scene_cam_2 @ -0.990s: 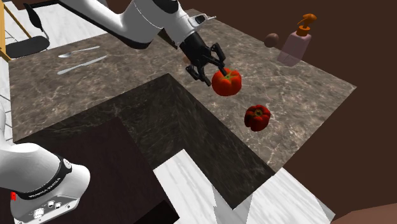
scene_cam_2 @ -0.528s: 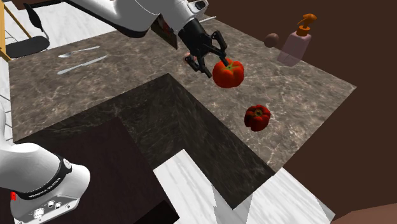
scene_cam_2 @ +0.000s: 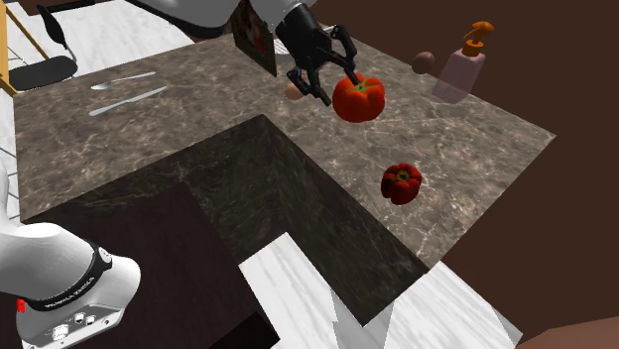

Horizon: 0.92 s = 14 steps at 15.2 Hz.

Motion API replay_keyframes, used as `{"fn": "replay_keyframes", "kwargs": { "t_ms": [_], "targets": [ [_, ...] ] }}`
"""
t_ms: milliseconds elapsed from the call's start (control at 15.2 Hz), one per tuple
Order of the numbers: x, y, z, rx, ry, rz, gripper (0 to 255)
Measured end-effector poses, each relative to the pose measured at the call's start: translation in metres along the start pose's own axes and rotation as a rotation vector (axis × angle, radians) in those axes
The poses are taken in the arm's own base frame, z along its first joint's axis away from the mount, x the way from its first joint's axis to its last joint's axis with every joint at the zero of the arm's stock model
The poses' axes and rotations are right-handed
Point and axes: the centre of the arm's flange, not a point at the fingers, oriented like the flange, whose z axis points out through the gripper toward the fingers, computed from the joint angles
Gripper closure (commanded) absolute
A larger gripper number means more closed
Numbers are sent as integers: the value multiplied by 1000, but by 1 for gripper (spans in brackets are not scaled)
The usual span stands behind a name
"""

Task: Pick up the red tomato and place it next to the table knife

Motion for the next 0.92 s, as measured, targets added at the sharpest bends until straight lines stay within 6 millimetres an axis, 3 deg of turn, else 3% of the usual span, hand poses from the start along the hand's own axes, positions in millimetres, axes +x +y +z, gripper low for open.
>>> {"fn": "replay_keyframes", "kwargs": {
  "t_ms": [264, 924],
  "targets": [
    [-9, -21, -30, 1, 1, -1, 255],
    [-39, -117, -120, 0, 2, -1, 255]
  ]
}}
